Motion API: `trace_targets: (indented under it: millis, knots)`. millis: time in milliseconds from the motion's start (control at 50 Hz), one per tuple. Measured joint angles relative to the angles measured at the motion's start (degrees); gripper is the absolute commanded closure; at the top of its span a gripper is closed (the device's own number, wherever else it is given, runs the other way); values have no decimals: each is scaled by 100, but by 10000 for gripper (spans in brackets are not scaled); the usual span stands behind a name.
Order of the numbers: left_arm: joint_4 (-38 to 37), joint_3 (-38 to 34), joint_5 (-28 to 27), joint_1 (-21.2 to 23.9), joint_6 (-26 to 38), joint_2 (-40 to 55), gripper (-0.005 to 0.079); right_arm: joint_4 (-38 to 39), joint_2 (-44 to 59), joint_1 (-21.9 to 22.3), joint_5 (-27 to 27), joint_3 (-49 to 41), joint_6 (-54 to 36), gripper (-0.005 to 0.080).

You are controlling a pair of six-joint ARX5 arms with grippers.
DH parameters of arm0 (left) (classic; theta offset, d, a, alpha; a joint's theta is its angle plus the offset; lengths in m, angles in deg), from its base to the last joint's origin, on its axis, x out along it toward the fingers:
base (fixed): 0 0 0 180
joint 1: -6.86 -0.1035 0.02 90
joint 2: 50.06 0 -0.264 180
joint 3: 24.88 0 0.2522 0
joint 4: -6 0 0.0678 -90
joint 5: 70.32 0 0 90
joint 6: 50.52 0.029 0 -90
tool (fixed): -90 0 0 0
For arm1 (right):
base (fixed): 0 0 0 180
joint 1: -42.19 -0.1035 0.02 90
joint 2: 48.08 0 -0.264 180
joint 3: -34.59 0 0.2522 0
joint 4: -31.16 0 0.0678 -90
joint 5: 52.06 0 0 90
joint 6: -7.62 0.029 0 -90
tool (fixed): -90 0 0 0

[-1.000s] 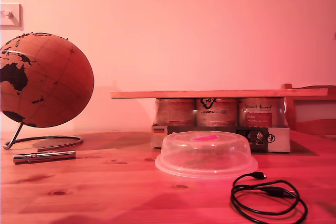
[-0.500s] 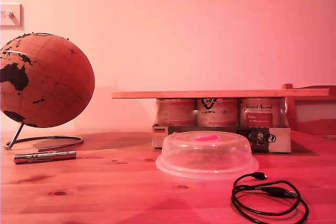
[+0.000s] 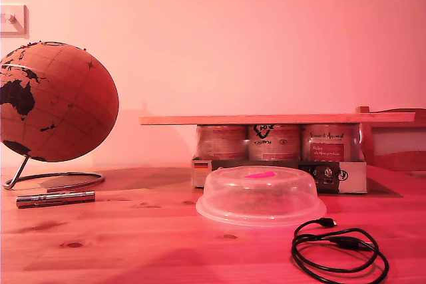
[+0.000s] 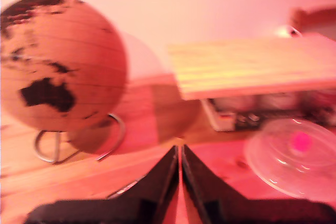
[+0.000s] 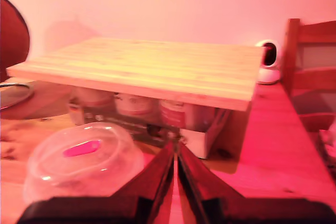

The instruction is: Slide the USB wire to the right

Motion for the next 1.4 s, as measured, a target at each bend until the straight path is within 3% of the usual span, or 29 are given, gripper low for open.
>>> trace_targets:
  millis: [600,840,1400]
  knots:
    - [710,-330,-909,-1427,-199,-31,766,-7,0,0,164,0,-2,765]
    - [767,-400,-944,-1488,-216,-33,766,-291,0,0,164,0,-2,765]
    - [883,-400,-1014,-1491,-221,-33,766,-2138,0,0,164,0,-2,765]
